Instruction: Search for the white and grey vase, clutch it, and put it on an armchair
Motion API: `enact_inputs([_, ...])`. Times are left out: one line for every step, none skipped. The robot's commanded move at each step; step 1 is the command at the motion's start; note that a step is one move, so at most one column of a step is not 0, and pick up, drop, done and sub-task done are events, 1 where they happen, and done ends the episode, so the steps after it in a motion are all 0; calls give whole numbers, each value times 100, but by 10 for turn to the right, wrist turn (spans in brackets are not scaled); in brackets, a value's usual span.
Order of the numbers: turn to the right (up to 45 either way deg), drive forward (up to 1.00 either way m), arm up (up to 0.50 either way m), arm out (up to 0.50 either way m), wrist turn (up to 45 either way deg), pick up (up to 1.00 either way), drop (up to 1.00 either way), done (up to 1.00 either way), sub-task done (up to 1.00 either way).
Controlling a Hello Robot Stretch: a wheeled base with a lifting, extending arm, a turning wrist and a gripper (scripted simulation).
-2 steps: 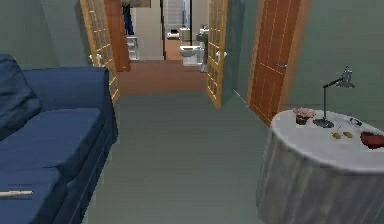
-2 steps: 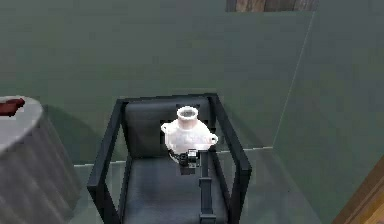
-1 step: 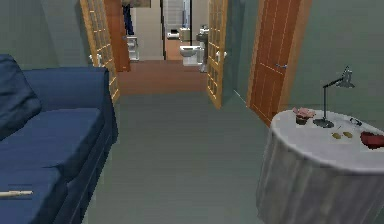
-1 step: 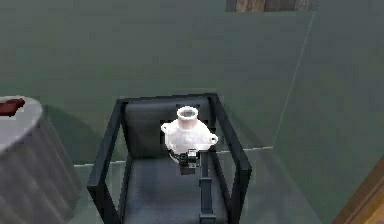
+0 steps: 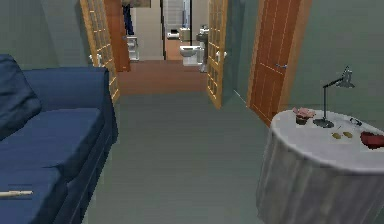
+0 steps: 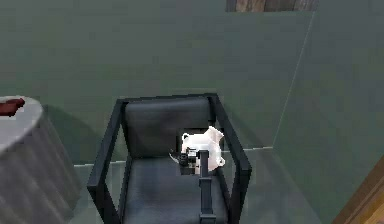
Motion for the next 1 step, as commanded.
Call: enact_inputs([0, 0, 10, 0, 0, 0, 0, 0, 0])
